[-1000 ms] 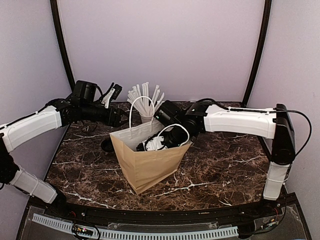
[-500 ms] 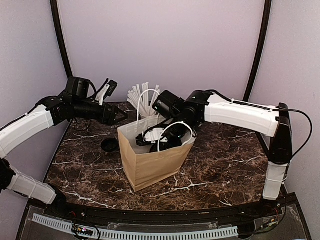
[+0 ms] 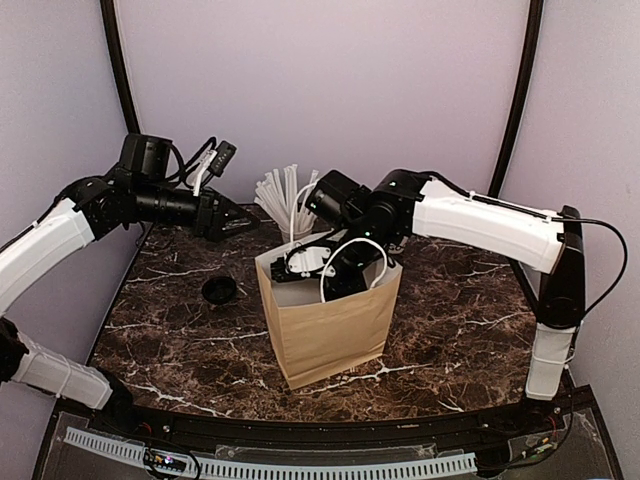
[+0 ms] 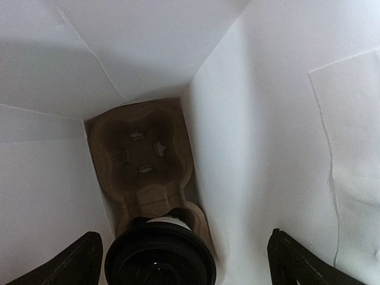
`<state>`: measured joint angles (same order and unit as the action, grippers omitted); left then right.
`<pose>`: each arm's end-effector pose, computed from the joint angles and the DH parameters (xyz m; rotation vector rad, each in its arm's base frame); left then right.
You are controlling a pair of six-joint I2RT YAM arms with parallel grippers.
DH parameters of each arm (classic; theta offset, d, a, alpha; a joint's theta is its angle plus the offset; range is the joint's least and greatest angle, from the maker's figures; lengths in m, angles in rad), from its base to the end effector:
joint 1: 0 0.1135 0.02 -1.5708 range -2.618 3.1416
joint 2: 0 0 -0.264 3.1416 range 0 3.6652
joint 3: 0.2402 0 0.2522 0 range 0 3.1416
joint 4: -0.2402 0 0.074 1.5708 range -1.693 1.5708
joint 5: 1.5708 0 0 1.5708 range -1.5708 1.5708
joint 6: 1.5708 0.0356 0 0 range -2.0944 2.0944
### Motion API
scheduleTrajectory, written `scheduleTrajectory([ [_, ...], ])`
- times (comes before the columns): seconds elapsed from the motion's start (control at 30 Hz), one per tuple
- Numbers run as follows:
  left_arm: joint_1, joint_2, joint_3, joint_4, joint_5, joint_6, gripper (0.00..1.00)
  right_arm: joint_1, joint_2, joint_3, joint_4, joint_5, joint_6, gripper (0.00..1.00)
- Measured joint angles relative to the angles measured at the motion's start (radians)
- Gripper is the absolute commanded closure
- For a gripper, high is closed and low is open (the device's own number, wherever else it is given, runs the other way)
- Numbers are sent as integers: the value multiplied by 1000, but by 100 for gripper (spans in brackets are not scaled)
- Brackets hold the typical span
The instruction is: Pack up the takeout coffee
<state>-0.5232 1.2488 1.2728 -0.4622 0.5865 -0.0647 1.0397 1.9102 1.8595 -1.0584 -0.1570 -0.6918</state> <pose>0.2273 -0.1539 0.3858 0.8384 1.8828 -0.9578 0.1999 0.3513 0.3122 -2.0857 1.7094 0.3186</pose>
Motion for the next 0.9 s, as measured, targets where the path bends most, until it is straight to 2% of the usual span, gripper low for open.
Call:
scheduleTrajectory([
  [0.3, -123, 106, 139, -97, -11, 47, 29, 0, -10, 65, -24, 31, 0, 1],
  [0.53, -123, 129, 141, -112, -76, 63, 25, 0, -16, 93, -33, 63, -15, 1],
  [0.77, -123, 54, 182, -98, -151, 67, 25, 0, -16, 364, -73, 45, -31, 1],
  [0.9, -123, 53, 203, -85, -156, 70, 28, 0, -26, 439, -77, 42, -27, 1],
])
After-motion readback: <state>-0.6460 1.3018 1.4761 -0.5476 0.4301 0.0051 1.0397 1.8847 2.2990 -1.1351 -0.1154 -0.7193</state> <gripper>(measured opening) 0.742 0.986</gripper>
